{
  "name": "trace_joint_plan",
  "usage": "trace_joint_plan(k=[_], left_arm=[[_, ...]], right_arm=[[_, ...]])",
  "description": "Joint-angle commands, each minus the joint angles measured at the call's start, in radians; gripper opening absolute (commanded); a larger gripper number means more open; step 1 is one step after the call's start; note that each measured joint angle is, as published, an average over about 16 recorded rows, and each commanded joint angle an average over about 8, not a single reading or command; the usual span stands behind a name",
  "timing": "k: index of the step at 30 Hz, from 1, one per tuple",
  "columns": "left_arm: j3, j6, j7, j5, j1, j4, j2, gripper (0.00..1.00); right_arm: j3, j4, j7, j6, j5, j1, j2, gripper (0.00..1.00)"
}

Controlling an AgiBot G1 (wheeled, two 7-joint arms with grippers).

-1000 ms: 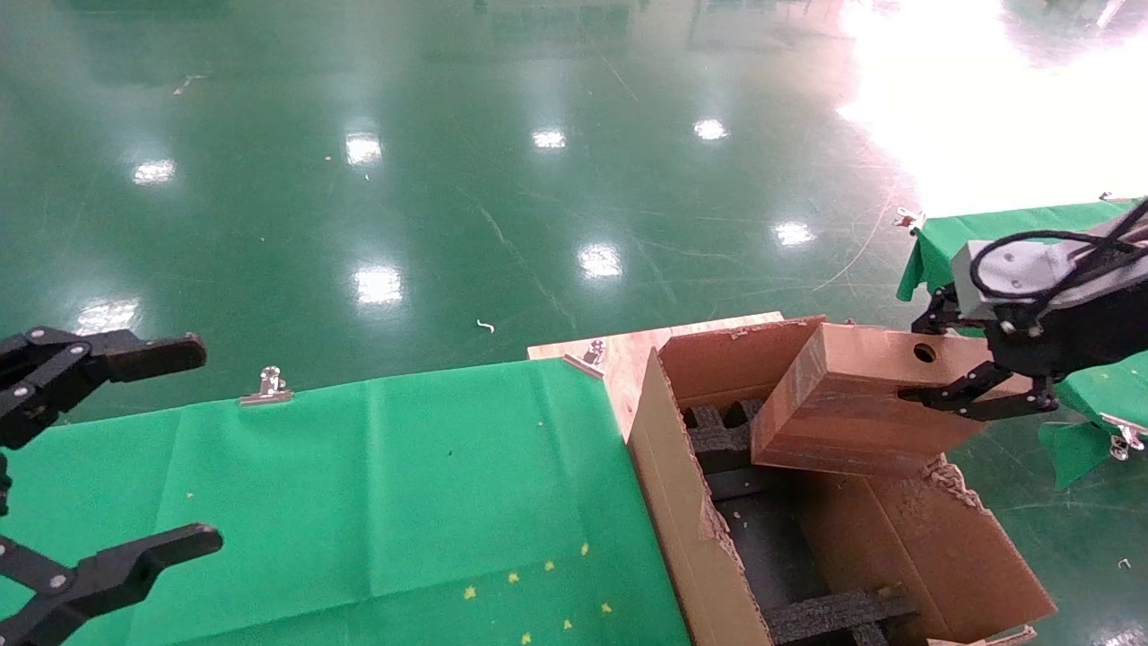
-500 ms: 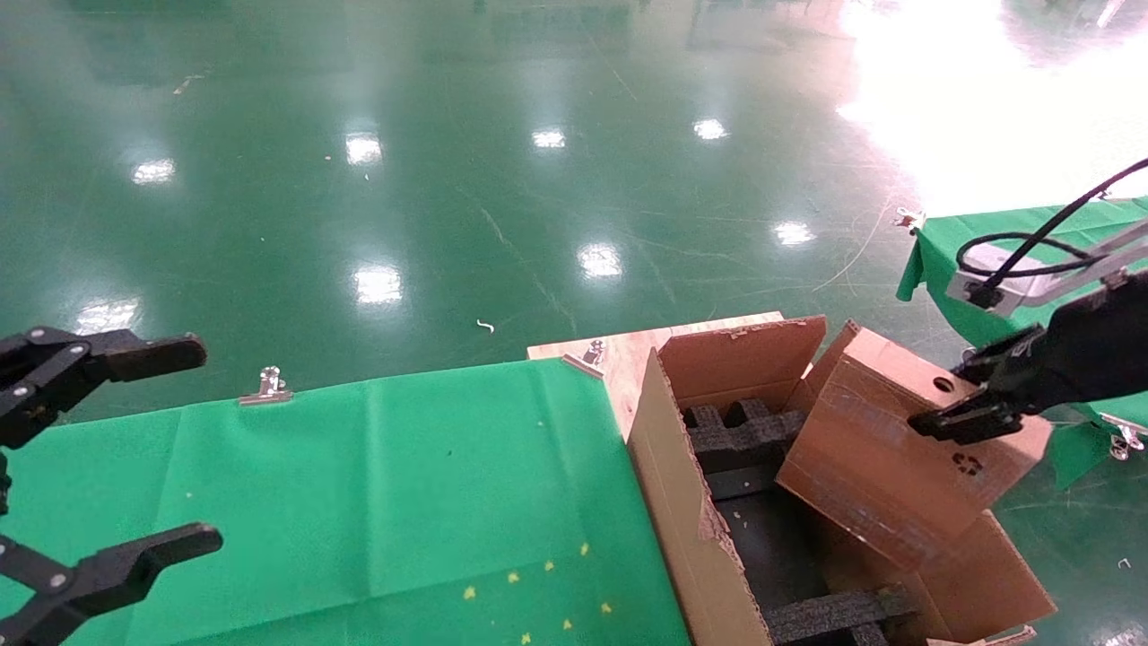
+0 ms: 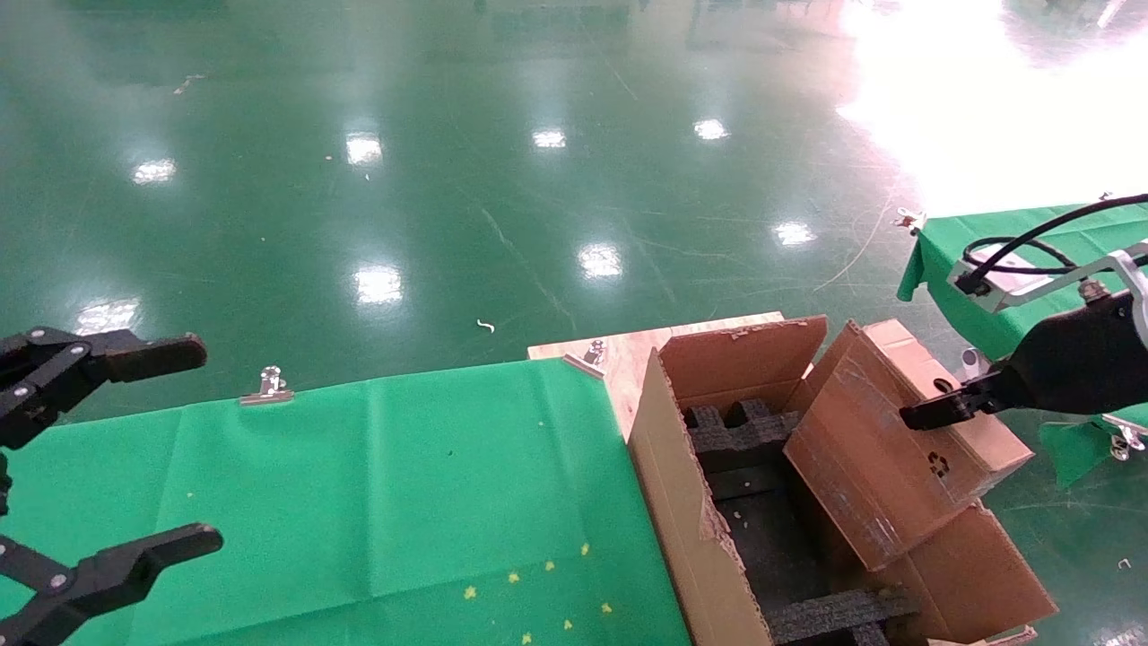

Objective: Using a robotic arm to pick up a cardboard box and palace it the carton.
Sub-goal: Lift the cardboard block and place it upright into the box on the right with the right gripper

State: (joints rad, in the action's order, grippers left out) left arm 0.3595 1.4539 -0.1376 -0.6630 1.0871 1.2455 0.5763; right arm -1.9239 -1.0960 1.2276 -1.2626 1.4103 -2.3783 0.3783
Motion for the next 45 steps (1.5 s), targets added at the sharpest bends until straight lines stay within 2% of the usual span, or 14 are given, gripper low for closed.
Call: trace_joint_plan(k=[1,9,14,22,26,45], left_arm=[[0.000,0.000,0.000,0.000,0.000,0.000,0.000,1.00],[0.000,0.000,0.000,0.000,0.000,0.000,0.000,1.00],[0.000,0.000,0.000,0.000,0.000,0.000,0.000,1.00],[0.000,0.000,0.000,0.000,0.000,0.000,0.000,1.00],[0.000,0.000,0.000,0.000,0.000,0.000,0.000,1.00],[0.000,0.000,0.000,0.001,0.000,0.000,0.000,1.00]], right_arm=[[-0.005,-0.034,0.040,0.018,0.022,-0.003,-0.003,0.00],[-0.005,-0.009,0.040,0.013,0.015,0.002,0.003,0.00],[-0.018,-0.050,0.132,0.045,0.054,0.013,0.004,0.00],[-0.047,-0.208,0.341,0.113,0.185,0.025,-0.028,0.00],[-0.061,-0.249,0.413,0.134,0.231,0.039,-0.031,0.00],[-0.104,-0.253,0.523,0.241,0.289,0.143,-0.007,0.00]])
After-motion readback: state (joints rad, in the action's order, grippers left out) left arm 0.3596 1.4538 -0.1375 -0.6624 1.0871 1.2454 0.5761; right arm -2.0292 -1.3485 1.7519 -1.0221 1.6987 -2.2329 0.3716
